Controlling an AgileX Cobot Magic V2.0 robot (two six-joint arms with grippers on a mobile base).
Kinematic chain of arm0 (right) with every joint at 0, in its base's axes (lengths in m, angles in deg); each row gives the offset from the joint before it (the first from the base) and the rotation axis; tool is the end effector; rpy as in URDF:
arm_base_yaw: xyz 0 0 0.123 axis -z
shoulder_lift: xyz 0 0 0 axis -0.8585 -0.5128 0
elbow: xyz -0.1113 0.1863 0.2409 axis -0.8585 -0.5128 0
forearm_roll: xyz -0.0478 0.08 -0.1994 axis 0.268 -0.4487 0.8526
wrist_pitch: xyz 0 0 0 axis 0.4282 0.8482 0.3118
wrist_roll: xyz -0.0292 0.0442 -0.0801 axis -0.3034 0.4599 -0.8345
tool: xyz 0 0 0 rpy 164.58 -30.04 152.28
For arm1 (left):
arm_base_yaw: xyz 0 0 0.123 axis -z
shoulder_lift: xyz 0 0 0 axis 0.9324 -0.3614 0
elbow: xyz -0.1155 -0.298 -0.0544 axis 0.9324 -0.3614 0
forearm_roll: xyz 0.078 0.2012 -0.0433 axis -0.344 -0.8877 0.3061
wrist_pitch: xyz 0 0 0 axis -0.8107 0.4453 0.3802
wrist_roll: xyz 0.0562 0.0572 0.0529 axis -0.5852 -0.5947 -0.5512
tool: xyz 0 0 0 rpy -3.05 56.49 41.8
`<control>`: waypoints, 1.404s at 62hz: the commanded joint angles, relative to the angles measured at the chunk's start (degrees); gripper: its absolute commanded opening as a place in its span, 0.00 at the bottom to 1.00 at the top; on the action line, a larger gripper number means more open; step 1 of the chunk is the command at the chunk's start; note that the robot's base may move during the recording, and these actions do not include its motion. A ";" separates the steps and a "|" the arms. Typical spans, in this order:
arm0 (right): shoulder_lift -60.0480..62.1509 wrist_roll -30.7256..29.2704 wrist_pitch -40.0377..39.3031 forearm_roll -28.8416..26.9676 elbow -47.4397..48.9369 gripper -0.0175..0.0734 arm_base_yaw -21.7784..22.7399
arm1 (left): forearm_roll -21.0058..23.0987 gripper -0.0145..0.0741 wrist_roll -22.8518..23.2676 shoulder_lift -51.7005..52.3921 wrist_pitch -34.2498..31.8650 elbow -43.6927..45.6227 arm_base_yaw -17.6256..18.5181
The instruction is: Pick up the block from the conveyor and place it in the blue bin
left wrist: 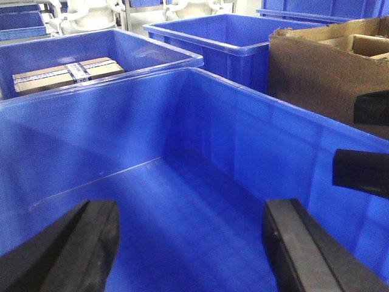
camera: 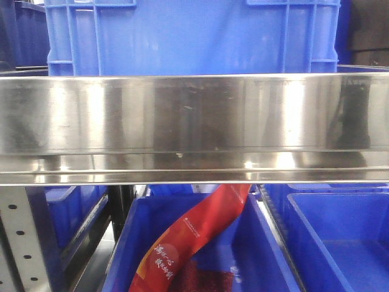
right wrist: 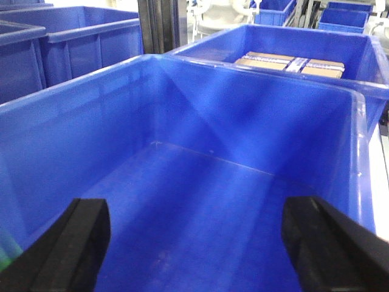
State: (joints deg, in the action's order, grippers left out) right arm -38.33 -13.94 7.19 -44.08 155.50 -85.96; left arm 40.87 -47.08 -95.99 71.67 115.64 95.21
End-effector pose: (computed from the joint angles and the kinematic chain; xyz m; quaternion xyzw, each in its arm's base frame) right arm 0.2600 0.1337 0.4317 -0.1677 0.7690 0.1677 0.5937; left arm 0.2565 -0.1360 0.4563 0.2115 0.7546 -0.1661 0.5985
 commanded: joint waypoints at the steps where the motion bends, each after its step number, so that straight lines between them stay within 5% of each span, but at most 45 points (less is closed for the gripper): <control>1: 1.51 -0.44 -0.58 -0.34 0.62 0.59 -0.02 | 0.55 0.55 -0.11 0.66 -1.57 0.69 0.31; 14: 3.73 -0.44 2.07 -0.34 0.62 0.01 -0.02 | 0.44 0.03 -0.11 1.84 -1.45 0.69 0.31; 38: 13.52 -0.44 5.66 0.61 -1.22 0.01 1.67 | 0.30 0.04 -0.11 11.12 -1.04 -1.86 -4.07; 51: 22.29 0.80 -1.47 0.81 -13.27 0.01 5.75 | 0.45 0.04 0.00 20.31 -3.50 -16.35 -7.95; 70: 38.75 1.29 -3.31 0.81 -35.30 0.01 5.75 | 5.15 0.04 0.11 37.52 -7.51 -40.91 -7.96; 87: 47.43 1.80 -3.80 0.81 -43.37 0.01 5.75 | 5.41 0.04 0.11 46.57 -8.86 -49.77 -7.96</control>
State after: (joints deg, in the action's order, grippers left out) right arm 7.46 -12.46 5.15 -43.60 112.75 -80.49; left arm 45.59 -47.16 -51.09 64.60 66.83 87.52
